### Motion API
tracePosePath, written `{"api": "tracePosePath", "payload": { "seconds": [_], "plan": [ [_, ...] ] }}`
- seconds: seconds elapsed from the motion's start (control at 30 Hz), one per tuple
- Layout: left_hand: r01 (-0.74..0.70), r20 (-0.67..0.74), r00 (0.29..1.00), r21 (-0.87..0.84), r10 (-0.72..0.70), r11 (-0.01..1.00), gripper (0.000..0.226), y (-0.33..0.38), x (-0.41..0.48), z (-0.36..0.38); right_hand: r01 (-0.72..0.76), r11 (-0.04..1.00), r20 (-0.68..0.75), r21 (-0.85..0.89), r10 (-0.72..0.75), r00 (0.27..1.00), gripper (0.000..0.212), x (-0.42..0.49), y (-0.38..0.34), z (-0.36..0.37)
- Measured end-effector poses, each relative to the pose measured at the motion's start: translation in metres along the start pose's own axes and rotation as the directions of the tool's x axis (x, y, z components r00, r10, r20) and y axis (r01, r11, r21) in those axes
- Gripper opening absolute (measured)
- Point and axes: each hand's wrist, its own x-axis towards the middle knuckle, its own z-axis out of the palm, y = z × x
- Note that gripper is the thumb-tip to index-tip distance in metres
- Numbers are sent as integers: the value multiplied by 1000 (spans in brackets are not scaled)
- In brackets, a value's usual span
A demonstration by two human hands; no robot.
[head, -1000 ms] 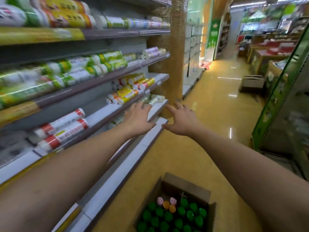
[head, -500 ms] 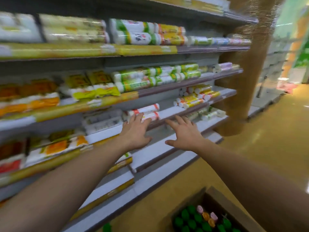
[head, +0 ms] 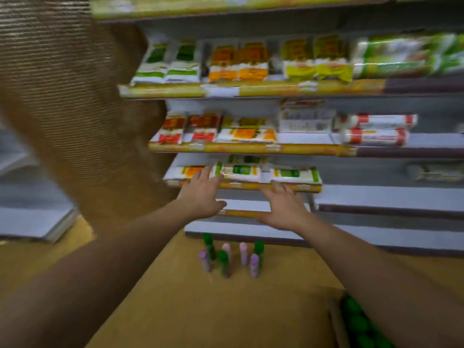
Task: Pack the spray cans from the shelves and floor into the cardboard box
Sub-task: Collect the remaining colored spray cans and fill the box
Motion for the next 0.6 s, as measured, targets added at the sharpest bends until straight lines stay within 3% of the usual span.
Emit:
{"api": "tracePosePath", "payload": {
  "seconds": [0.27,0.43,0.6],
  "plan": [
    [93,22,996,-105,-91,990,82,-80,-27,56,36,999,43,16,-37,998,93,21,-88,57],
    [74,87,994,-174,-59,982,84,-129,-19,104,-65,996,118,63,58,991,98,59,-139,100],
    [30,140,990,-225,2,974,85,-177,3,146,-193,974,156,121,174,972,90,83,-172,149]
  ]
}}
